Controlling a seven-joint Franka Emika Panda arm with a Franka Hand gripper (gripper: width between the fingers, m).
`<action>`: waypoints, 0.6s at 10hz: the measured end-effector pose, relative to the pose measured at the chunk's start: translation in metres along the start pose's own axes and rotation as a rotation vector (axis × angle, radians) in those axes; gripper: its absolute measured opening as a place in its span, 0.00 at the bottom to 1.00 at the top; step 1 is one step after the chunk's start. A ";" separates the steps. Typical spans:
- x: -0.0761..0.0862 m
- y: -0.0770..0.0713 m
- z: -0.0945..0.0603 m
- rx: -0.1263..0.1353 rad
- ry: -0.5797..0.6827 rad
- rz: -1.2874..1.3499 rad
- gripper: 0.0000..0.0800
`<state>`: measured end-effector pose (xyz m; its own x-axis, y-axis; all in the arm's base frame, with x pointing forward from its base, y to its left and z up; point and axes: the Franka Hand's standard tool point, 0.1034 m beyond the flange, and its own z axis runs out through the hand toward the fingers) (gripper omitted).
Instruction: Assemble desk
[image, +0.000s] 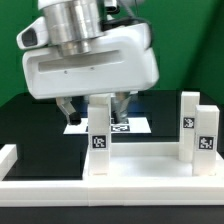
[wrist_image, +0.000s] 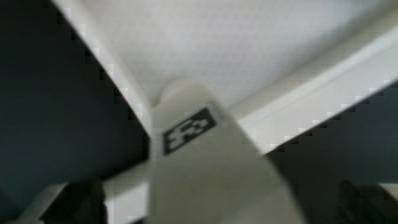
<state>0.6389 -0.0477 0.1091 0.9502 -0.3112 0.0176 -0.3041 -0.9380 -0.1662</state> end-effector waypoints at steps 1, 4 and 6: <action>0.000 0.003 0.000 0.000 0.000 0.043 0.81; 0.000 0.007 0.001 -0.007 -0.002 0.108 0.43; 0.000 0.011 0.000 -0.012 0.000 0.304 0.38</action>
Offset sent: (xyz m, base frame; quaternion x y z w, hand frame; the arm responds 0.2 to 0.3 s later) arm 0.0000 0.0000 0.0000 0.0000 0.0000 0.0000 1.0000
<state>0.6356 -0.0584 0.1069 0.8153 -0.5783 -0.0314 -0.5757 -0.8034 -0.1522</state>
